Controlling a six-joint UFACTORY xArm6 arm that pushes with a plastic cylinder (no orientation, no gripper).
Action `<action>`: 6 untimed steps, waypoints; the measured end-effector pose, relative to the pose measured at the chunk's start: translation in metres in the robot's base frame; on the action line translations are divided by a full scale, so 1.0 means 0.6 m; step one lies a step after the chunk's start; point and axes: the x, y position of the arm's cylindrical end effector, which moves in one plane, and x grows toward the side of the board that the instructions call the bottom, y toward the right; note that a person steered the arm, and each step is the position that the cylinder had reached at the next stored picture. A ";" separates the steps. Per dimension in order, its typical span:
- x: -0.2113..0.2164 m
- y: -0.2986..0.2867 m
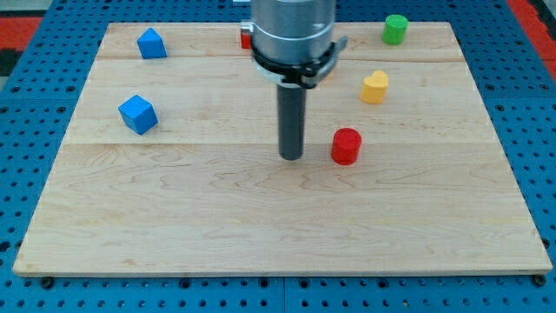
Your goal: Move the red circle diagonally to the yellow heart
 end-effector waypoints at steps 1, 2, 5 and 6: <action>-0.003 0.120; -0.002 0.192; 0.024 0.275; -0.018 0.280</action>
